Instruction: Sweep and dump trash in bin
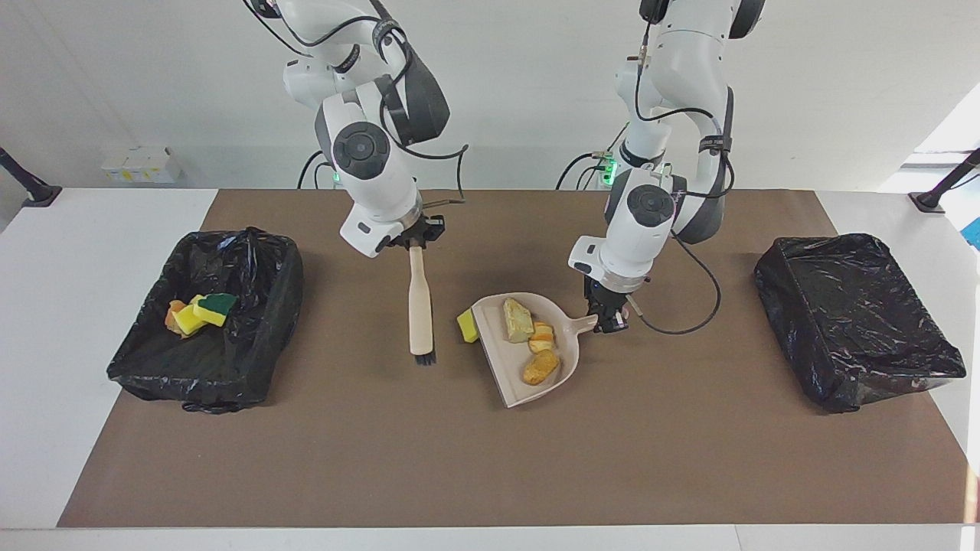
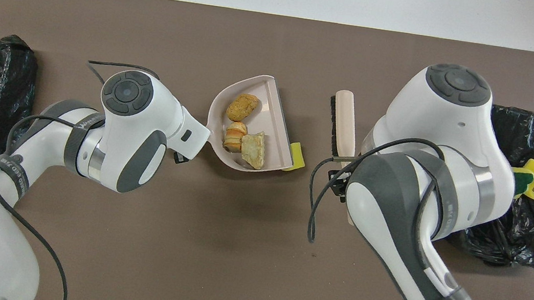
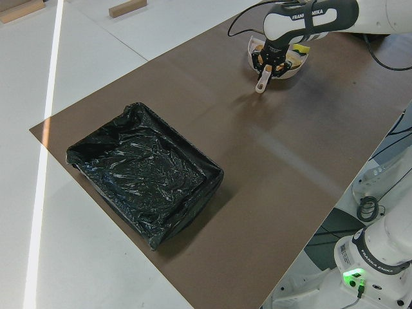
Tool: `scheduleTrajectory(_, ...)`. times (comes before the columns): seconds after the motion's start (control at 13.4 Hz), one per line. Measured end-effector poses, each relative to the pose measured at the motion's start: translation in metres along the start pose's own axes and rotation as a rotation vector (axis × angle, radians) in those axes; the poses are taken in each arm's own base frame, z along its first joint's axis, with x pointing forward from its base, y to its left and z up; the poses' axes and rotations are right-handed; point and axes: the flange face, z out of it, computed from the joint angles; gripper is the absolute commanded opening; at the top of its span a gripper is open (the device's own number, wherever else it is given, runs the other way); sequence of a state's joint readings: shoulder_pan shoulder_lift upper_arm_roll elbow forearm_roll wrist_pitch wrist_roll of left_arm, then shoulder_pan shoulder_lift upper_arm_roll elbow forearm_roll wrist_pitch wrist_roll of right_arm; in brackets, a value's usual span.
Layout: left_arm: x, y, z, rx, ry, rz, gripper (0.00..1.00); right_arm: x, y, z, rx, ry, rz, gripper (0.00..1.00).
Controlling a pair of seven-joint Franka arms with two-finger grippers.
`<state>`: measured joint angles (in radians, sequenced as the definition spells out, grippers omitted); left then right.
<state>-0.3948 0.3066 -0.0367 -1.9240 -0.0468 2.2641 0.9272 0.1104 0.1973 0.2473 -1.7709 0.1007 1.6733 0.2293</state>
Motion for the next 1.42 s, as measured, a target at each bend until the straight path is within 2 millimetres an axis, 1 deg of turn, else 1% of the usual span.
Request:
scheduleTrajectory(0.15, 0.001, 0.001, 0.0, -0.004, -0.004, 0.005, 0.0, 0.002, 0.005, 0.036, -0.013, 0.001, -0.01, 0.0)
scheduleTrajectory(0.22, 0.001, 0.002, -0.002, -0.009, -0.019, 0.016, 0.0, 0.003, 0.006, 0.047, -0.014, 0.003, -0.014, 0.0)
scheduleTrajectory(0.3, -0.001, 0.003, -0.006, -0.009, -0.058, 0.042, 0.0, 0.003, 0.005, 0.052, -0.012, 0.006, -0.016, 0.0)
scheduleTrajectory(0.45, -0.002, 0.007, -0.019, 0.004, -0.141, 0.097, 0.0, 0.0, -0.004, 0.052, -0.013, 0.009, -0.03, 0.0)
scheduleTrajectory(0.52, 0.0, 0.011, -0.025, 0.02, -0.175, 0.124, 0.0, -0.003, -0.009, 0.05, -0.011, 0.012, -0.037, 0.0)
scheduleTrajectory(0.75, 0.019, 0.037, -0.036, 0.087, -0.3, 0.151, 0.0, -0.008, -0.03, 0.048, 0.002, 0.029, -0.062, 0.0)
scheduleTrajectory(0.82, 0.023, 0.045, -0.037, 0.096, -0.317, 0.139, 0.0, -0.009, -0.035, 0.049, 0.001, 0.035, -0.07, 0.0)
scheduleTrajectory(0.9, 0.023, 0.049, -0.038, 0.096, -0.331, 0.123, 0.0, -0.009, -0.042, 0.052, 0.003, 0.047, -0.077, 0.0)
scheduleTrajectory(1.05, 0.014, 0.051, -0.036, 0.078, -0.359, 0.09, 0.0, -0.009, -0.052, 0.06, 0.001, 0.053, -0.081, 0.0)
scheduleTrajectory(1.2, 0.01, 0.049, -0.038, 0.083, -0.361, 0.052, 0.0, -0.008, -0.052, 0.063, 0.001, 0.048, -0.08, 0.0)
scheduleTrajectory(1.42, 0.009, 0.044, -0.051, 0.101, -0.36, 0.048, 0.0, -0.008, -0.05, 0.063, -0.002, 0.044, -0.077, 0.0)
